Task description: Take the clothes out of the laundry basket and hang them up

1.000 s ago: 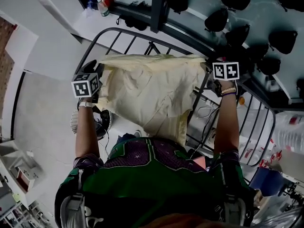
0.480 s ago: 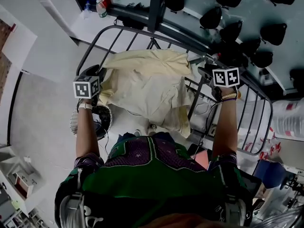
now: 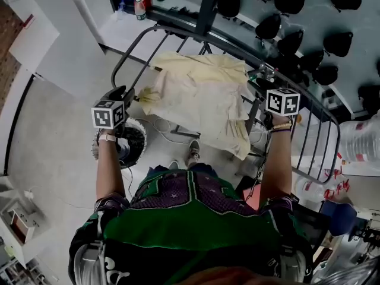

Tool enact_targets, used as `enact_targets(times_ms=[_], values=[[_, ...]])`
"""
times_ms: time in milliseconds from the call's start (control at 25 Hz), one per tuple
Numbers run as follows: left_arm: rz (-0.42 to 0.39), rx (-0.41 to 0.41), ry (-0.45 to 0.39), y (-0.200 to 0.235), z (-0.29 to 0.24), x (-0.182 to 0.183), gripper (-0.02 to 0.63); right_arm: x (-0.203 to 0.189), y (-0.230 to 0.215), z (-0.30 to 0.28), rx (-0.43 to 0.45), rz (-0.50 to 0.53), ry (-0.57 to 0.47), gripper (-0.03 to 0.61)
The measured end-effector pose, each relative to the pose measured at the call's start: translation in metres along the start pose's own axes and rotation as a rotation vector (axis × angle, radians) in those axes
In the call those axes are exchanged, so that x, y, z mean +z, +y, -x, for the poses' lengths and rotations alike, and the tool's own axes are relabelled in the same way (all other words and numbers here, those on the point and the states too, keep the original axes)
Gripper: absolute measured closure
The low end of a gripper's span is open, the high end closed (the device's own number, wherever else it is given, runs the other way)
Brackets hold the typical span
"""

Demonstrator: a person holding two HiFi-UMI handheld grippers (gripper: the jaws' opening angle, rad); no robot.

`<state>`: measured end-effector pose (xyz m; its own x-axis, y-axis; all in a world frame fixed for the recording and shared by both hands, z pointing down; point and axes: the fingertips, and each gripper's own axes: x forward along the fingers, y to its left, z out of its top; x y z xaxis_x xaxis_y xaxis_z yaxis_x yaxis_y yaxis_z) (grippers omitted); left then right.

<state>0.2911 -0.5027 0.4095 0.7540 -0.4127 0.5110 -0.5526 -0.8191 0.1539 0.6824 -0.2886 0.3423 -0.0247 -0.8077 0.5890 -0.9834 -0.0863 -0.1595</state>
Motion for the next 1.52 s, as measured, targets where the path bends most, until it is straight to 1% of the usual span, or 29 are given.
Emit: enact_targets(times_ms=[240,440,600,720,880,1040,1240,1400,1520], values=[[0.006,0.012,-0.092,0.007,0.055,0.004,0.454,0.004,0.046,0.024,-0.031,-0.003,-0.110,0.391],[0.035,-0.032,-0.164,-0.004,0.084,0.011,0.455,0.003,0.081,0.043,-0.033,-0.017,-0.220,0.393],[0.032,-0.055,-0.223,-0.022,0.104,0.020,0.454,0.001,0.103,0.064,-0.063,0.013,-0.289,0.393],[0.024,-0.071,-0.250,-0.033,0.114,0.027,0.456,-0.002,0.115,0.075,-0.056,0.017,-0.311,0.393],[0.036,-0.092,-0.275,-0.049,0.123,0.030,0.456,-0.011,0.129,0.089,-0.050,0.030,-0.334,0.393],[0.016,-0.104,-0.287,-0.077,0.141,0.024,0.456,-0.032,0.146,0.110,-0.027,0.028,-0.373,0.393],[0.022,-0.108,-0.323,-0.115,0.174,0.014,0.456,-0.058,0.165,0.142,-0.001,0.023,-0.399,0.393],[0.012,-0.062,-0.327,-0.137,0.204,-0.004,0.457,-0.082,0.185,0.169,0.032,0.030,-0.414,0.394],[0.017,-0.033,-0.347,-0.148,0.234,-0.016,0.457,-0.101,0.208,0.185,0.054,0.057,-0.419,0.394]])
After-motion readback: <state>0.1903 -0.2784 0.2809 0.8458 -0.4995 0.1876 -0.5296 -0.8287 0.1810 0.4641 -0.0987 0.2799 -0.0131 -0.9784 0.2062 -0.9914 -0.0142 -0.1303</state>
